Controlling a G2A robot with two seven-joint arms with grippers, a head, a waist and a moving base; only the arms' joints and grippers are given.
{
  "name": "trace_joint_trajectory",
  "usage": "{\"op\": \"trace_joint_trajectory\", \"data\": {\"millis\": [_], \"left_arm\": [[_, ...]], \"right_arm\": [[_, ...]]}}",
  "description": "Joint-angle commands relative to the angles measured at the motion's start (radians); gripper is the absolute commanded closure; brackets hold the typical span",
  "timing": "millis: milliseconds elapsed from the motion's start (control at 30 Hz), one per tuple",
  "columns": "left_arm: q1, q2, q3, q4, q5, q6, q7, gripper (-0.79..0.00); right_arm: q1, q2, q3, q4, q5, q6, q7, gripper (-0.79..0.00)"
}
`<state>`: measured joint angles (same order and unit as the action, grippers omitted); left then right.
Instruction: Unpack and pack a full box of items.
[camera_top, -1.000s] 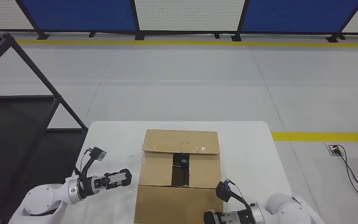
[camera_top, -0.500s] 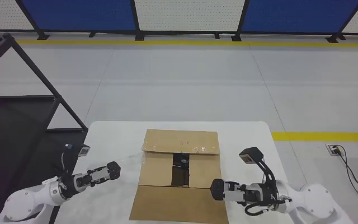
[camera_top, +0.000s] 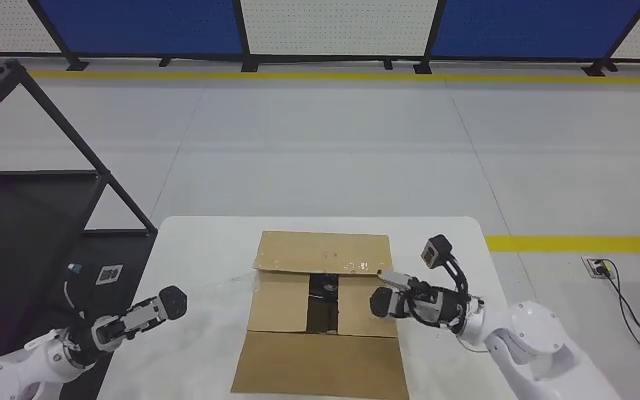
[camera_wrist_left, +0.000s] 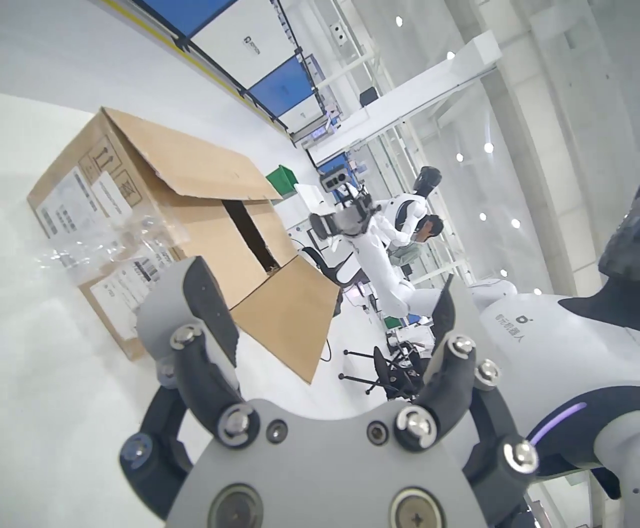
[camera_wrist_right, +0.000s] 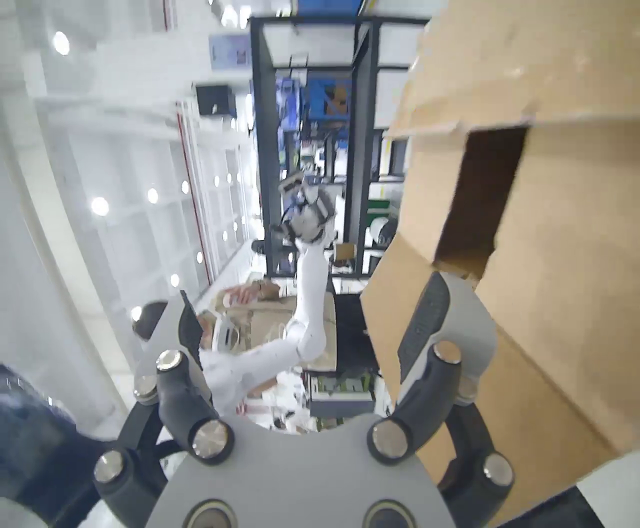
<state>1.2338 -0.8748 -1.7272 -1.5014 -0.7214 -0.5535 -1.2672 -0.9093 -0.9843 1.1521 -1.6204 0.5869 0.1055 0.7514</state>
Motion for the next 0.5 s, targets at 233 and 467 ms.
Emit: {"op": "trace_joint_trajectory", "data": {"millis": [233,467], "left_arm": [[0.018,-0.002,-0.007,-0.002,-0.122,0.042,-0.042,-0.785],[0.018,-0.002,-0.007,-0.002,-0.122,0.042,-0.042,-0.785]], "right_arm": [[0.057,-0.016,-0.033,0.091,0.035,0.164,-0.079,-0.785],[0.057,-0.016,-0.033,0.091,0.035,0.164,-0.079,-0.785]]}}
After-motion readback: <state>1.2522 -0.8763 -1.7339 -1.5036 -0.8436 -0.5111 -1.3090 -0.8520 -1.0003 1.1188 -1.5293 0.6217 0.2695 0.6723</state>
